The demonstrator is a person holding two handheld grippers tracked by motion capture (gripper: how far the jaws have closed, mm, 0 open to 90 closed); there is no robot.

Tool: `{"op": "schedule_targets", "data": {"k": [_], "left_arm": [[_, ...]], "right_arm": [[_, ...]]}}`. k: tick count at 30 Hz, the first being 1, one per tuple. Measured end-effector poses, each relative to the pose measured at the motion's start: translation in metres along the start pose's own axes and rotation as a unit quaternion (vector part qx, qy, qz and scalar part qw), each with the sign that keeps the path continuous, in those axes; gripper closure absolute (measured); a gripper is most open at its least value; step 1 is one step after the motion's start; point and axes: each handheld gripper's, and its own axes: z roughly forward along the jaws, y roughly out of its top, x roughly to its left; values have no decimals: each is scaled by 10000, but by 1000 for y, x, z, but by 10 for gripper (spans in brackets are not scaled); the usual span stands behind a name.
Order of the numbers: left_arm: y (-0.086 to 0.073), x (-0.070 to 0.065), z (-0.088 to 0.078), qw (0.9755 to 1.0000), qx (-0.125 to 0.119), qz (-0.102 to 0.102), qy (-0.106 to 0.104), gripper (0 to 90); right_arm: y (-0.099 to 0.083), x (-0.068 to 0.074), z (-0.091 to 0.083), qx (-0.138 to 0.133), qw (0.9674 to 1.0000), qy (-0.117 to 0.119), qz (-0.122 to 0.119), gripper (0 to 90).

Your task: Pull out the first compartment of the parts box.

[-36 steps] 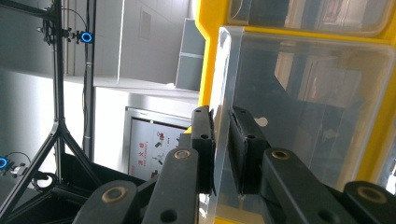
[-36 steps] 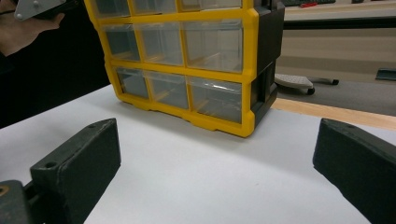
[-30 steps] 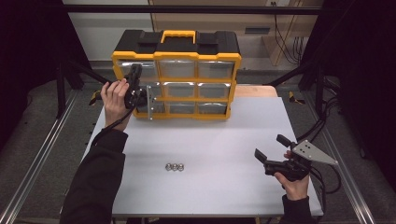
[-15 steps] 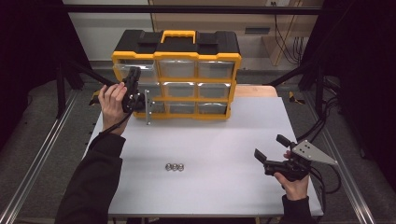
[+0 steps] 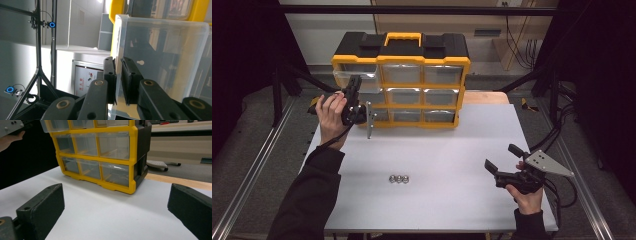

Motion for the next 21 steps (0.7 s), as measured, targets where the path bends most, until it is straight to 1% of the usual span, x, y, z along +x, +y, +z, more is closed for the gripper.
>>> {"op": "schedule_targets", "data": {"k": [3,4,7,9,11,15,16,17,20,21], "left_arm": [[0,0,-1,10000,-4,-12,-14,821],[-1,0,-2,10000,-21,26,22,822],[0,1,-3,10000,-25,-1,29,823],[0,1,-4,10000,-26,34,52,824],[0,1,-4,10000,-28,10,48,825],[-1,2,-8,9999,-42,69,92,826],[-1,2,-9,9999,-92,29,97,826],[-1,2,-10,9999,-90,67,105,827],[-1,3,-11,9999,-115,42,109,828],[-1,3,-12,9998,-117,65,120,827]], "right_arm": [[0,0,0,-4,10000,2,3,13],[0,1,0,0,10000,29,22,13],[1,0,0,-39,10000,16,-10,13],[1,1,0,-14,10000,12,-4,13],[1,1,0,-13,10000,8,-2,13],[1,0,-1,-27,10000,13,-17,13],[1,1,-1,-26,10000,14,0,13],[1,1,0,-35,10000,12,-1,13],[1,1,0,-4,10000,-2,24,13],[1,1,0,-7,10000,7,27,13]]}}
